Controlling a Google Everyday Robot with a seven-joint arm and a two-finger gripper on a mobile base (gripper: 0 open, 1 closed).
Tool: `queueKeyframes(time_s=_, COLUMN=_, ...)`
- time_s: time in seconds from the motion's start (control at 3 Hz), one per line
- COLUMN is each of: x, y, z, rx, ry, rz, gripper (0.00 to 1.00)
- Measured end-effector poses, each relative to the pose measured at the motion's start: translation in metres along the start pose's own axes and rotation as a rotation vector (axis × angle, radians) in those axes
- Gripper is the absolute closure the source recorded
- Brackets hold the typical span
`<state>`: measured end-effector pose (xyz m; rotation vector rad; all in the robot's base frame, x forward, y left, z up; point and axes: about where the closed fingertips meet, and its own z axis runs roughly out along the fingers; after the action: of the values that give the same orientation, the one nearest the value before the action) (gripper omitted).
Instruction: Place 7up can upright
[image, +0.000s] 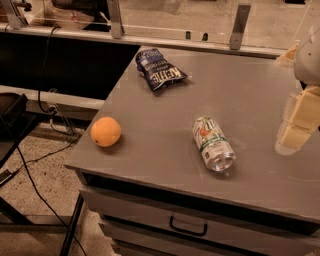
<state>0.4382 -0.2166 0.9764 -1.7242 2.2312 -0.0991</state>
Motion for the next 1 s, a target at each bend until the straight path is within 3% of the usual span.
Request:
queueKeyframes(time_s=0.33, x=0.0, y=0.0, z=0.0, rx=0.0, ry=0.0, rz=0.0, gripper=0.0)
queueKeyframes(time_s=0.67, x=-0.01, y=-0.015, z=0.014, rx=-0.004, ry=-0.021, rz=0.014, gripper=0.0)
queueKeyframes(time_s=1.0, x=-0.03, y=-0.041, z=0.048, rx=-0.03, ry=-0.059, rz=0.103, gripper=0.0)
